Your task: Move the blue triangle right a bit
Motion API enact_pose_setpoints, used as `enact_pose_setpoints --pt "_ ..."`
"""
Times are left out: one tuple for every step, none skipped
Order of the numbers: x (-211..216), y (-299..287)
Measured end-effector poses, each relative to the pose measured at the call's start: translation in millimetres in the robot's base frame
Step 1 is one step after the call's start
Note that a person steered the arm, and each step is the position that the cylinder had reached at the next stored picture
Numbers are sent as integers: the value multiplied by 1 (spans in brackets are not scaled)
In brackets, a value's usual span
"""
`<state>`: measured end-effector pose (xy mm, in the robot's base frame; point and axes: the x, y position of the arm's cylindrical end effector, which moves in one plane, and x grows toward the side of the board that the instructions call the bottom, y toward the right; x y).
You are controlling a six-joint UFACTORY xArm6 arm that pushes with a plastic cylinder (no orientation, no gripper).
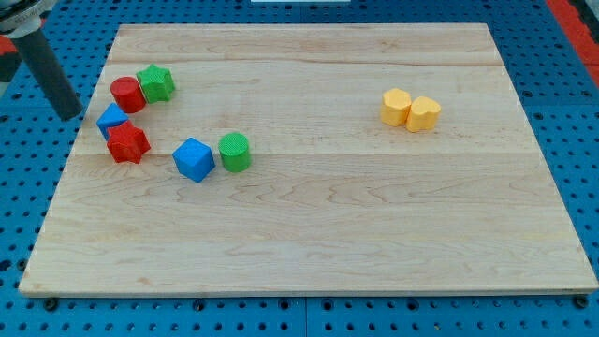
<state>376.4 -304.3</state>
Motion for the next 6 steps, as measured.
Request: enact_pose_setpoints --pt "0 -1" --pt "0 -1" --pt "0 0" --pt "-2 -1" --pt "-3 0" --pt "2 0"
